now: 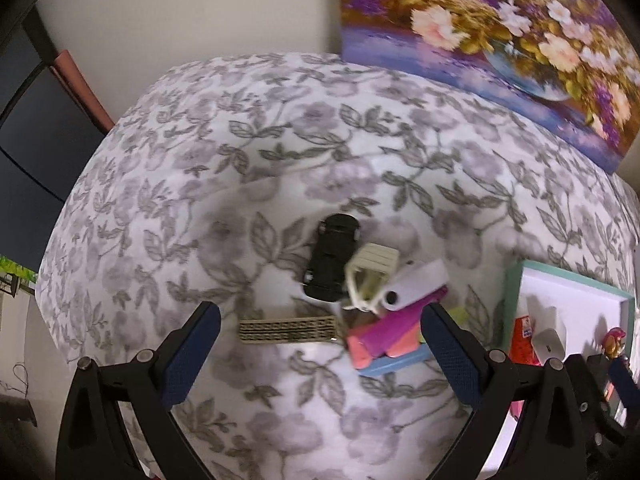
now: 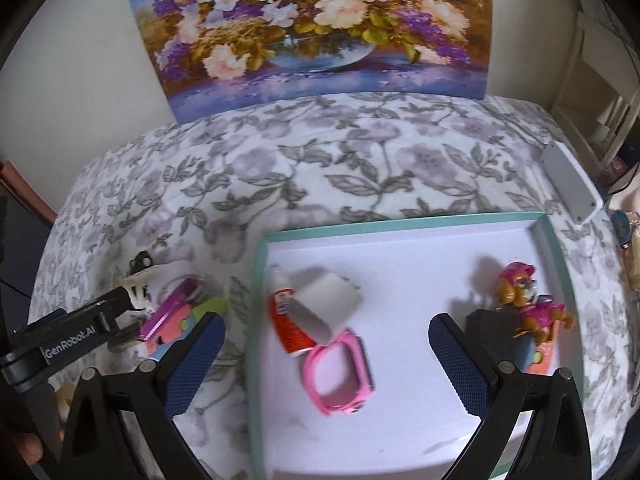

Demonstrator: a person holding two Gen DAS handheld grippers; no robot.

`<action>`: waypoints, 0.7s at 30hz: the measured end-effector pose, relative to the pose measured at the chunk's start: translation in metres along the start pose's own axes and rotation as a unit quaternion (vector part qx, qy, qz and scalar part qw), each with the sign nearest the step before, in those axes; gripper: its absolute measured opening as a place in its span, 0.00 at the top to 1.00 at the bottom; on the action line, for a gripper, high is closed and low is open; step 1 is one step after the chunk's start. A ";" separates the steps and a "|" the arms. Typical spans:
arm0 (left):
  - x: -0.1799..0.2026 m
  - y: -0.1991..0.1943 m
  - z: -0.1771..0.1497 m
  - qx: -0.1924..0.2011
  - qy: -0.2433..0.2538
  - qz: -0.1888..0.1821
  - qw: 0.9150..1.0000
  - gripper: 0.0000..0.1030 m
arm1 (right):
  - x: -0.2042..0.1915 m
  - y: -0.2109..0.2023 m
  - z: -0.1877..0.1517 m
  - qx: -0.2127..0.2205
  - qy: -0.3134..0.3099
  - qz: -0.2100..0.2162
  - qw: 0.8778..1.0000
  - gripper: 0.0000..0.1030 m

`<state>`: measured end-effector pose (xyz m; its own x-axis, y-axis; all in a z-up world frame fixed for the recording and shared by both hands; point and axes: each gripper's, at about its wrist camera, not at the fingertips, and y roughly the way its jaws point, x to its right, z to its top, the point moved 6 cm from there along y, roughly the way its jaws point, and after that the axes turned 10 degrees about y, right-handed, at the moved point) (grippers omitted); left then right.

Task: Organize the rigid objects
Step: 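Move both tools from the tray back over the pile of items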

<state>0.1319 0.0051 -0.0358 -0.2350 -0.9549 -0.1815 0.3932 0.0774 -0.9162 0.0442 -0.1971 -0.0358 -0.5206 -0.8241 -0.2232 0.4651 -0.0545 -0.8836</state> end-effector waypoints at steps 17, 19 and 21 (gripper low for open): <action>-0.068 0.031 -0.010 -0.037 -0.053 0.017 0.998 0.03 | -0.079 0.030 -0.029 -0.045 -0.072 0.046 0.995 0.00; -0.072 0.041 -0.014 -0.049 -0.062 0.006 0.997 0.03 | -0.089 0.036 -0.033 -0.054 -0.080 0.052 0.994 0.00; -0.075 0.049 -0.018 -0.059 -0.070 -0.005 0.996 0.03 | -0.099 0.043 -0.036 -0.062 -0.094 0.055 0.992 0.00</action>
<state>0.1529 0.0852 -0.0730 -0.1078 -0.9858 -0.1284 0.2831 0.0934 -0.9545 0.0897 -0.0974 -0.0666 -0.3230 -0.9124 -0.2514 0.4149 0.1023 -0.9041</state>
